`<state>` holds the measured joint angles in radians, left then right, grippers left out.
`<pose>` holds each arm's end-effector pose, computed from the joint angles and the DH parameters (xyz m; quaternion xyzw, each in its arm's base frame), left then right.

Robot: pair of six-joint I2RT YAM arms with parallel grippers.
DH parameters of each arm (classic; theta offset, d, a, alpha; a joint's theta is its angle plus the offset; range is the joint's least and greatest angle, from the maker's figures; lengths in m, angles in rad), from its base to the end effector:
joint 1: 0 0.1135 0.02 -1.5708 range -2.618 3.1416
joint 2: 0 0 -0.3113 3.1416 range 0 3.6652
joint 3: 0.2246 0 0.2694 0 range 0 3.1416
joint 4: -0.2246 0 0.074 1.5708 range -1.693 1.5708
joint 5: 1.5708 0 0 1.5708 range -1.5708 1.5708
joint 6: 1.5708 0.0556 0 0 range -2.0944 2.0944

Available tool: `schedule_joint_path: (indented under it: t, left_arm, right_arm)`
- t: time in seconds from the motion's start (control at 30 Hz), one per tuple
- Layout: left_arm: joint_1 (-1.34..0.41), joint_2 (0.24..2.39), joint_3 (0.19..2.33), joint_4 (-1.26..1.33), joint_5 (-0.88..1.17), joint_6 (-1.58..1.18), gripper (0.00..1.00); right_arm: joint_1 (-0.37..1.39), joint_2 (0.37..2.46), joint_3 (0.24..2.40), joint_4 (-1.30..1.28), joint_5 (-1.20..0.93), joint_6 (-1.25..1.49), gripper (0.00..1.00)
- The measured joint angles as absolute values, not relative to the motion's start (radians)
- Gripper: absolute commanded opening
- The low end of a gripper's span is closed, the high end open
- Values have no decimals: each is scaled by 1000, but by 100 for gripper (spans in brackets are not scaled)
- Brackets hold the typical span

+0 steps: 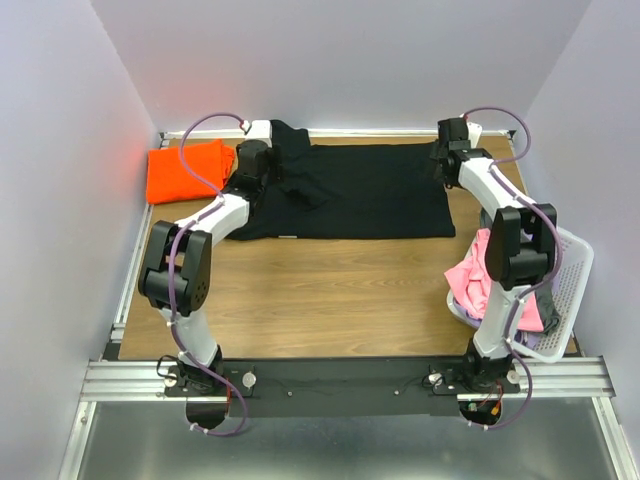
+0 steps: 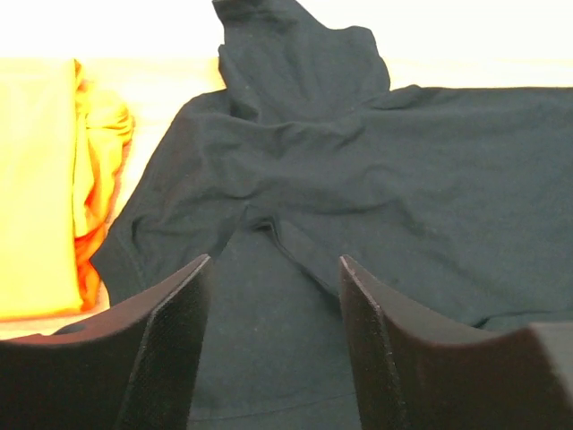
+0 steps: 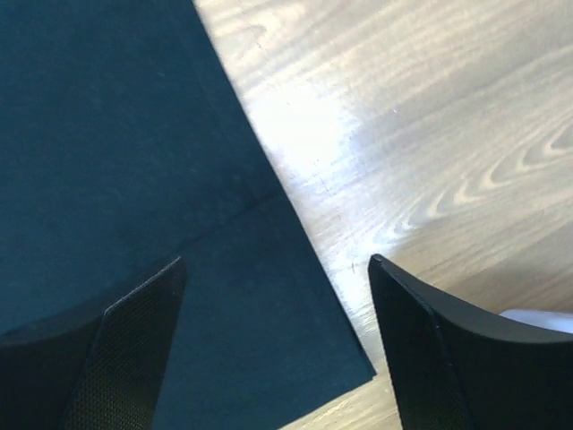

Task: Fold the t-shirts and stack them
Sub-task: Fold the tshirt

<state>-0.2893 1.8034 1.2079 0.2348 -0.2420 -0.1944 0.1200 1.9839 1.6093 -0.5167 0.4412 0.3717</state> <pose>0.4472 -0.1192 0.2736 -0.0298 0.8188 -0.0388 0.5720 0.4888 0.0350 0.2617 0.1878 0.9036 -0.1210 0.3656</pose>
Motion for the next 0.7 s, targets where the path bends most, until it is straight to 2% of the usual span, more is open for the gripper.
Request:
schedule_joint_path:
  t: [0.17,0.33,0.7]
  left_arm:
    - [-288,1787,1193,241,-252,-218,67]
    - [-288,1725,1078,298,-241,-257,67]
    - [-288,1722,841,443,-116,-373,67]
  right_arm:
    - [123,1937,1612,-513,400,364,91]
    - [160,1867,1564,-479,348,363,91]
    - [472,1876,1527,-330,129,311,91]
